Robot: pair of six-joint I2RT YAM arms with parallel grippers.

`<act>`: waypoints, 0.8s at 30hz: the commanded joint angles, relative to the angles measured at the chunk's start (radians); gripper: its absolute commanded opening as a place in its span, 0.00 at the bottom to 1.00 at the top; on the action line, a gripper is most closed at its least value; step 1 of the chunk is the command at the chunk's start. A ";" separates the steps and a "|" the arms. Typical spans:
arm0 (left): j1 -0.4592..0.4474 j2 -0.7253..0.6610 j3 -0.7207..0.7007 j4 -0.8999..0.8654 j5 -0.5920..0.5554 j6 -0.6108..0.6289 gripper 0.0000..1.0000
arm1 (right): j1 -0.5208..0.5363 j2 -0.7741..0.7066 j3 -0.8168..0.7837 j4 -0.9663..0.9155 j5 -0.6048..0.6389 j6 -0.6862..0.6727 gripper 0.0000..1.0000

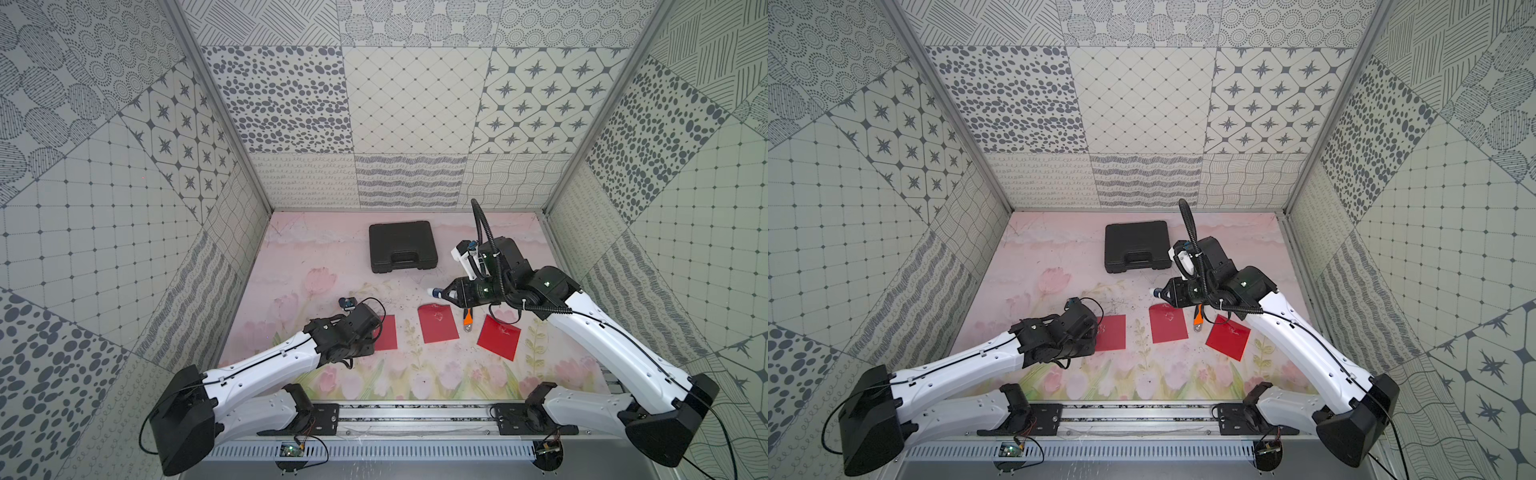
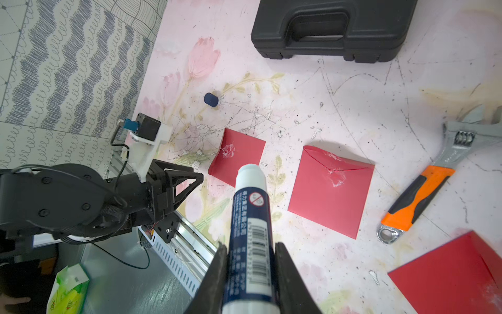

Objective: Seal the envelope with a glue stick
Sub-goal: Pick up the envelope from the center of the board.

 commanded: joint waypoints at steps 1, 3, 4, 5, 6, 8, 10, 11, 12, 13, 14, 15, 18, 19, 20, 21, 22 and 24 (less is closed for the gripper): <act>-0.009 0.092 0.002 -0.022 -0.112 0.034 0.39 | -0.004 0.017 0.048 -0.031 0.011 0.021 0.00; -0.005 0.128 0.002 -0.003 -0.123 0.049 0.38 | -0.003 0.025 0.063 -0.052 0.028 0.021 0.00; 0.000 0.148 0.004 0.006 -0.125 0.058 0.38 | -0.003 0.027 0.069 -0.062 0.037 0.023 0.00; 0.005 0.163 0.005 0.016 -0.123 0.068 0.37 | -0.003 0.031 0.073 -0.071 0.043 0.025 0.00; 0.014 0.179 0.005 0.032 -0.111 0.081 0.37 | -0.002 0.037 0.078 -0.080 0.044 0.025 0.00; 0.029 0.207 0.000 0.071 -0.084 0.101 0.36 | -0.003 0.048 0.086 -0.097 0.045 0.027 0.00; 0.045 0.231 -0.009 0.107 -0.065 0.116 0.35 | -0.002 0.055 0.091 -0.110 0.047 0.027 0.00; 0.053 0.241 -0.013 0.118 -0.057 0.122 0.34 | -0.003 0.055 0.093 -0.113 0.048 0.028 0.00; 0.066 0.250 -0.017 0.132 -0.049 0.127 0.34 | -0.002 0.055 0.094 -0.117 0.051 0.031 0.00; 0.075 0.257 -0.020 0.144 -0.042 0.134 0.33 | -0.002 0.054 0.097 -0.123 0.056 0.033 0.00; 0.082 0.263 -0.022 0.154 -0.032 0.142 0.32 | -0.003 0.055 0.097 -0.126 0.060 0.034 0.00; 0.089 0.271 -0.024 0.167 -0.019 0.150 0.31 | -0.004 0.053 0.100 -0.130 0.065 0.036 0.00; 0.100 0.292 -0.025 0.194 0.005 0.167 0.28 | -0.003 0.053 0.106 -0.143 0.074 0.039 0.00; 0.101 0.297 -0.028 0.194 0.012 0.169 0.26 | -0.004 0.053 0.108 -0.148 0.076 0.039 0.00; 0.106 0.301 -0.032 0.220 0.018 0.171 0.26 | -0.003 0.053 0.110 -0.152 0.078 0.039 0.00; 0.110 0.303 -0.037 0.234 0.026 0.171 0.25 | -0.002 0.053 0.111 -0.156 0.077 0.040 0.00; 0.115 0.304 -0.044 0.244 0.032 0.171 0.24 | -0.003 0.052 0.113 -0.159 0.077 0.041 0.00; 0.125 0.302 -0.058 0.263 0.044 0.169 0.24 | -0.003 0.050 0.115 -0.165 0.076 0.044 0.00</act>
